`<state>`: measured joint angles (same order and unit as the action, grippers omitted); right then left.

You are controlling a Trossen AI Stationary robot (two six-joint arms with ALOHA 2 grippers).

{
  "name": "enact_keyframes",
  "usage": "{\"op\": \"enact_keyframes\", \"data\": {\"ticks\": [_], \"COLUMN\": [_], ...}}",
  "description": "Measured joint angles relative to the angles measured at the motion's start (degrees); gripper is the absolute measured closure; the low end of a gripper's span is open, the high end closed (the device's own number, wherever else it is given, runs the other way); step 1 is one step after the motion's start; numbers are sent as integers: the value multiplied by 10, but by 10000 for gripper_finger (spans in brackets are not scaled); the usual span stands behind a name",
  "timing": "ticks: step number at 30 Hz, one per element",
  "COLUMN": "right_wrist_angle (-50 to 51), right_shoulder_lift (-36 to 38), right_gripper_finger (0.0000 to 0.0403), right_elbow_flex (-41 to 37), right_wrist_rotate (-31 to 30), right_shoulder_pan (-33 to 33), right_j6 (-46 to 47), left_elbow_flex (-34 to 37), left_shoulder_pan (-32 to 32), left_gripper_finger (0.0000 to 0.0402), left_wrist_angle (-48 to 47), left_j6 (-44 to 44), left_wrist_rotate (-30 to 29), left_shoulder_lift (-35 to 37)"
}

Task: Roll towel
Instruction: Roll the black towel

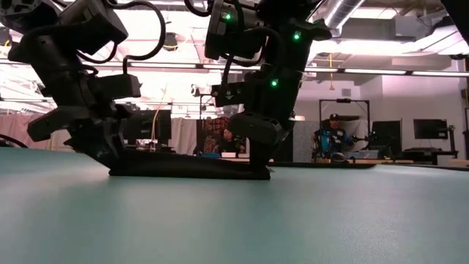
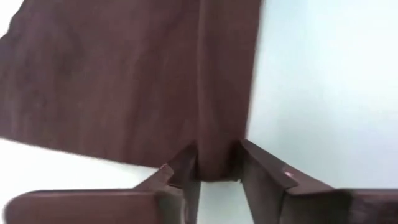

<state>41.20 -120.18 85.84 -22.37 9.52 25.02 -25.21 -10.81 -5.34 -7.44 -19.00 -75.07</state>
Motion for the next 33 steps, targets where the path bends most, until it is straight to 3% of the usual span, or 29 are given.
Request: {"op": "enact_keyframes", "data": {"ticks": [4, 11, 17, 23, 28, 33], "right_wrist_angle": [0, -1, -1, -1, -1, -1], "right_shoulder_lift": [0, -1, -1, -1, -1, -1], "right_gripper_finger": [403, 403, 403, 403, 403, 403], "right_elbow_flex": [0, 0, 0, 0, 0, 0], "right_wrist_rotate": [0, 0, 0, 0, 0, 0], "right_shoulder_pan": [0, 0, 0, 0, 0, 0], "right_j6": [0, -1, -2, -2, -8, -14], "left_elbow_flex": [-1, -1, 2, 42, 57, 72], "left_shoulder_pan": [0, -20, -53, -75, -42, -24], "left_gripper_finger": [277, 279, 304, 390, 395, 395], "left_wrist_angle": [-18, -58, -21, 102, 128, 166], "left_j6": [-12, -14, -15, 72, 61, 55], "left_wrist_rotate": [-38, -110, -96, -118, -127, -83], "left_shoulder_lift": [12, 80, 125, 82, 38, -6]}}
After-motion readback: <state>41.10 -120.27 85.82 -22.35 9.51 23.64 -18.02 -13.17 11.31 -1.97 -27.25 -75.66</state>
